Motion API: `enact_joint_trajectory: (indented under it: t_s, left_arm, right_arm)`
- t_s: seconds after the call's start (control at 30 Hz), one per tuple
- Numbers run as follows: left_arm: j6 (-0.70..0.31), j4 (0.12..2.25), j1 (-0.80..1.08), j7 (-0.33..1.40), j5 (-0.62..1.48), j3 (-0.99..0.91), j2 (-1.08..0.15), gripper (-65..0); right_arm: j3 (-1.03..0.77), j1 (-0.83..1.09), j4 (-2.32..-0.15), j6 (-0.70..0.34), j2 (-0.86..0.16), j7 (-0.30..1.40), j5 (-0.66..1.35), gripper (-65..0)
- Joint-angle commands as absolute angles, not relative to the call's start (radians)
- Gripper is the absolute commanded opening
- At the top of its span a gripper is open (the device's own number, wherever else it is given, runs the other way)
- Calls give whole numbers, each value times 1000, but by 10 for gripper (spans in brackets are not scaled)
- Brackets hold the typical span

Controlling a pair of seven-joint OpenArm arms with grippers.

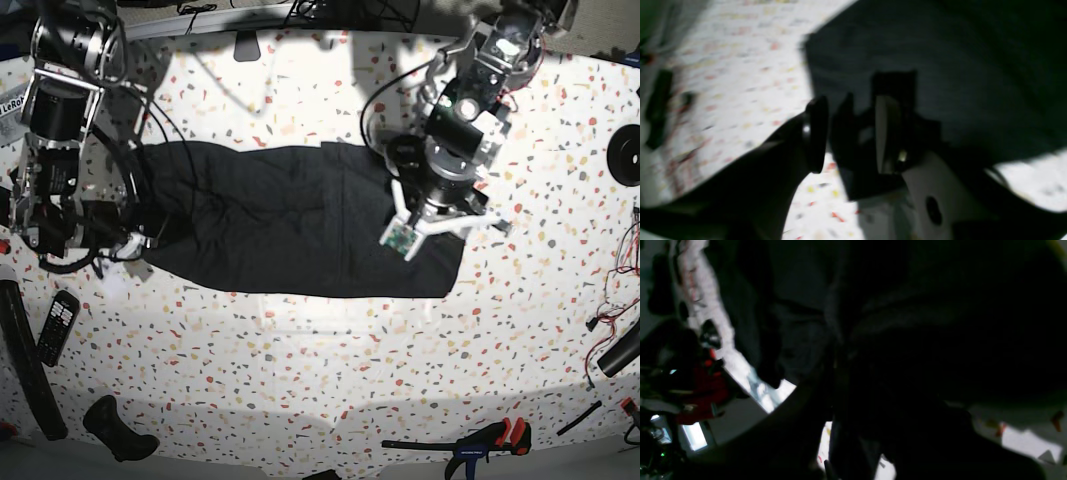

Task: Fold the T-shirt properly
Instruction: 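Grasp the opposite strip end with the right gripper and lift it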

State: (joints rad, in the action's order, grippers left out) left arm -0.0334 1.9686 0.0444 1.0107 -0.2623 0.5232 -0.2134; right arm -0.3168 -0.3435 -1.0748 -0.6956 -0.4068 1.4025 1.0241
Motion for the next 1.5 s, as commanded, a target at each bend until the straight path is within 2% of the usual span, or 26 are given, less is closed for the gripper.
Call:
enact_joint_trajectory:
  t_s: [0.0, 0.2, 0.4, 0.57, 0.8, 1.03, 1.33, 1.47]
  left_arm:
    - [-30, 1990, 33, 994, -270, 520, -215, -418]
    - [-31, 1989, 33, 994, -256, 517, -215, -418]
    - [-31, 1987, 33, 987, -261, 517, -226, -418]
    - [-27, 1924, 27, 934, -261, 517, -295, -418]
    - [142, 1711, -13, 785, -258, 517, -364, -418]
    - [59, 1710, -17, 784, -178, 519, -308, -418]
    - [59, 1710, -17, 795, -145, 519, -294, -418]
    - [59, 1710, -17, 799, -145, 519, -294, -418]
  right_arm:
    - [-319, -368, -1124, -698, -416, 1396, 1052, -650]
    - [-319, -373, -1267, -698, -353, 1396, 1051, -650]
    - [-319, -385, -1281, -698, -253, 1396, 1031, -650]
    - [-319, -385, -1281, -698, -174, 1396, 995, -650]
    - [-319, -412, -1281, -698, -115, 1396, 995, -650]
    - [-318, -493, -1281, -698, -8, 1394, 918, -650]
    - [-219, -507, -1281, -698, 146, 1271, 704, -650]
    - [-163, -506, -1277, -698, 157, 1248, 672, -650]
